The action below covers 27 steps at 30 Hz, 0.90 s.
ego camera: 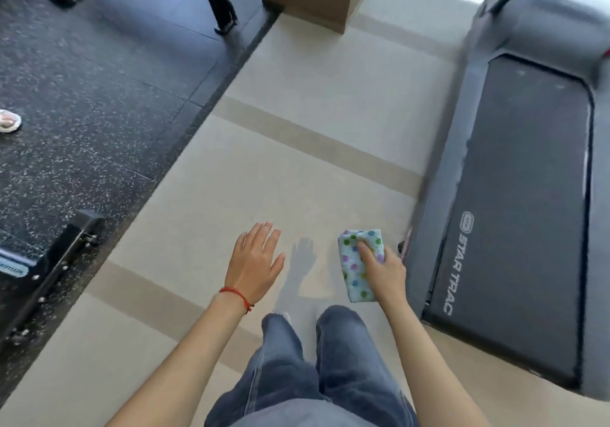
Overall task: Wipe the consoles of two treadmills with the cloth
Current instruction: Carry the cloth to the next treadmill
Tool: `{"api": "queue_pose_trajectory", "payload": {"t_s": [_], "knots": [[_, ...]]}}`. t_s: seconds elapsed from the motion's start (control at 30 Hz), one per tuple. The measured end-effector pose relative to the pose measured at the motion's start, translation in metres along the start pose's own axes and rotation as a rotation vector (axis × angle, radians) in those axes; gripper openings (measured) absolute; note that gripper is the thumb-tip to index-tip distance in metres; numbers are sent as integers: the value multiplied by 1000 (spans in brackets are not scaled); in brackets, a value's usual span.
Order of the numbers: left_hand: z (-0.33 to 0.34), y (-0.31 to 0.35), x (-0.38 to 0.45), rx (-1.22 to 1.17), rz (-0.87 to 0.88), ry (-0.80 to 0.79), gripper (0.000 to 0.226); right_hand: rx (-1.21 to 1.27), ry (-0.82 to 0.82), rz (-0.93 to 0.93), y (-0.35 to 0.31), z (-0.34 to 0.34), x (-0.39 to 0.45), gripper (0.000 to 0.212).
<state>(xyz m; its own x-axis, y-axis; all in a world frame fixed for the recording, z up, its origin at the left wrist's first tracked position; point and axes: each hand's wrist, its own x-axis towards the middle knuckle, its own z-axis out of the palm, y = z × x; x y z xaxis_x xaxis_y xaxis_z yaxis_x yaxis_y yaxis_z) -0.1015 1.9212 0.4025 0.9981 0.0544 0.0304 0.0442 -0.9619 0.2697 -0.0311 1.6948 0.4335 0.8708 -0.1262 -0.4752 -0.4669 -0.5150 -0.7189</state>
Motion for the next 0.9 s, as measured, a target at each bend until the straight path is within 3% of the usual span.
{"api": "queue_pose_trajectory", "payload": {"t_s": [0.27,0.9], "knots": [[18,19,119,10,159,-66,49,163,102,77,-25,-26,79,19],[18,43,458,22,259,-57,50,255,178,88,-178,-89,346,26]]}}
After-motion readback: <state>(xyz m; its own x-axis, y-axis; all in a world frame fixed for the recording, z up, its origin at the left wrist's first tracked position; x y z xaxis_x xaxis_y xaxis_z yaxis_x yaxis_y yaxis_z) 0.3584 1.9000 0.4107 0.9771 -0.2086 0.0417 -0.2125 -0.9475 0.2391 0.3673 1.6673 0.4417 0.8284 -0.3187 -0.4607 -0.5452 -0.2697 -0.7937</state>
